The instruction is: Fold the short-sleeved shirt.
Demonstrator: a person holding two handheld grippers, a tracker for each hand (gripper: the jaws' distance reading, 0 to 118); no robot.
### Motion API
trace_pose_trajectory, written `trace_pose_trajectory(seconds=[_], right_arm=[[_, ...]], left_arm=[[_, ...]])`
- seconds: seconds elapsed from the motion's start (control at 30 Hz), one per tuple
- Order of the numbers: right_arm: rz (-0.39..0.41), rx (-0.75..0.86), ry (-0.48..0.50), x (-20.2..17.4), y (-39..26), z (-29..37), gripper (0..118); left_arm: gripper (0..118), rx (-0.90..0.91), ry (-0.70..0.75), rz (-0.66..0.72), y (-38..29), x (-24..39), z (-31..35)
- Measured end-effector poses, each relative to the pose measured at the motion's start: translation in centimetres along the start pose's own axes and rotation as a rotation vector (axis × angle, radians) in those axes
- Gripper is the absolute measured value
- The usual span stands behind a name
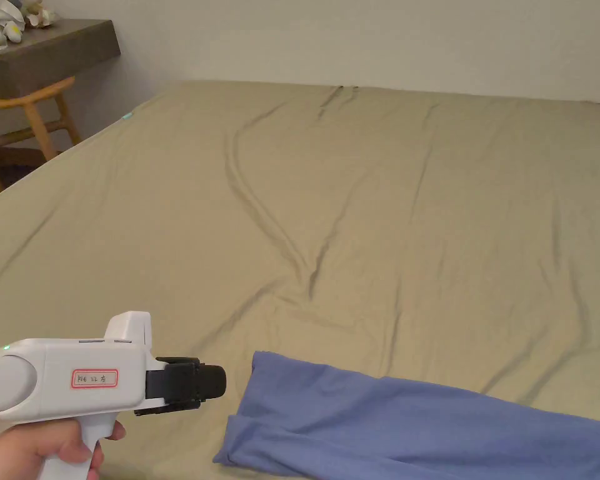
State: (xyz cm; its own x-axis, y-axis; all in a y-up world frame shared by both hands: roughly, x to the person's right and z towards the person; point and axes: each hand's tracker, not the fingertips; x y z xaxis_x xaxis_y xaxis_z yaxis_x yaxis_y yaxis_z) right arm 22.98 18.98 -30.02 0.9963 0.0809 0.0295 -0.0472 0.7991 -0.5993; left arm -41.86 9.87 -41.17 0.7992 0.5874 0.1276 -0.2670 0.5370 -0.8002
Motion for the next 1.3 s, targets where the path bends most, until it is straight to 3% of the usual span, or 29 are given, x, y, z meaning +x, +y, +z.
trace_pose_trajectory(seconds=[0.07, 0.1, 0.13, 0.2, 0.27, 0.37, 0.4, 0.53, 0.63, 0.67, 0.7, 0.73, 0.77, 0.8, 0.83, 0.87, 0.97, 1.07, 1.17, 1.3], right_arm=[[-0.015, -0.019, 0.022, -0.5, 0.1, -0.6, 1], [0.000, -0.029, 0.026, -1.1, 0.1, -0.9, 1], [0.016, -0.033, 0.020, -1.6, 0.1, -1.0, 1], [0.027, -0.041, 0.019, -2.2, 0.3, -1.4, 1], [0.013, -0.048, 0.033, -2.6, 0.5, -1.5, 1], [0.021, -0.050, 0.035, -3.1, 0.9, -1.7, 1], [0.026, -0.055, 0.033, -3.3, 1.1, -1.9, 1], [0.025, -0.072, 0.052, -3.7, 1.2, -2.7, 1], [0.032, -0.085, 0.075, -4.3, 1.1, -3.3, 1], [0.037, -0.088, 0.082, -4.6, 1.0, -3.4, 1], [0.042, -0.093, 0.088, -4.7, 0.9, -3.6, 1], [0.044, -0.096, 0.094, -4.8, 0.9, -3.7, 1], [0.045, -0.098, 0.100, -5.0, 0.8, -3.8, 1], [0.048, -0.099, 0.107, -5.1, 0.7, -3.9, 1], [0.052, -0.098, 0.110, -5.2, 0.6, -4.0, 1], [0.059, -0.099, 0.111, -5.2, 0.5, -4.1, 1], [0.063, -0.109, 0.125, -5.2, 0.4, -4.4, 1], [0.072, -0.101, 0.142, -5.4, 0.7, -4.7, 1], [0.081, -0.076, 0.175, -5.7, 1.3, -4.7, 1], [0.096, -0.044, 0.229, -6.3, 1.9, -4.8, 1]], left_arm=[[0, -0.044, -0.112, 0.049, 0.1, -1.9, -1.3], [11, -0.087, -0.184, 0.098, 0.2, -2.9, -2.1], [36, -0.123, -0.243, 0.119, 0.4, -3.7, -2.7], [118, -0.170, -0.313, 0.119, 0.7, -5.3, -4.3], [115, -0.187, -0.289, 0.121, 0.7, -6.4, -6.1], [118, -0.222, -0.426, 0.258, 0.8, -7.4, -8.1], [118, -0.166, -0.482, 0.255, 1.1, -6.9, -8.0], [118, -0.290, -0.555, 0.286, 0.9, -4.0, -12.2], [118, -0.277, -0.516, 0.127, 1.9, -4.7, -14.5], [106, -0.290, -0.517, 0.148, 1.7, -3.3, -14.5], [46, -0.316, -0.497, 0.124, 1.2, -1.4, -14.2], [9, -0.306, -0.399, 0.084, 1.0, -0.8, -14.4], [9, -0.303, -0.262, 0.013, 0.5, -0.4, -14.8], [9, -0.323, -0.204, 0.043, 0.9, -1.6, -15.2], [8, -0.355, -0.347, 0.145, 1.4, -2.5, -15.1], [8, -0.312, -0.350, 0.168, 1.8, -2.1, -14.4], [7, -0.270, -0.241, 0.103, 2.8, -2.0, -12.2], [7, -0.279, -0.233, 0.231, 4.5, -4.0, -9.6], [7, -0.221, -0.082, 0.155, 6.2, -4.4, -5.7], [7, -0.222, 0.065, 0.159, 7.6, -5.1, -1.0]])
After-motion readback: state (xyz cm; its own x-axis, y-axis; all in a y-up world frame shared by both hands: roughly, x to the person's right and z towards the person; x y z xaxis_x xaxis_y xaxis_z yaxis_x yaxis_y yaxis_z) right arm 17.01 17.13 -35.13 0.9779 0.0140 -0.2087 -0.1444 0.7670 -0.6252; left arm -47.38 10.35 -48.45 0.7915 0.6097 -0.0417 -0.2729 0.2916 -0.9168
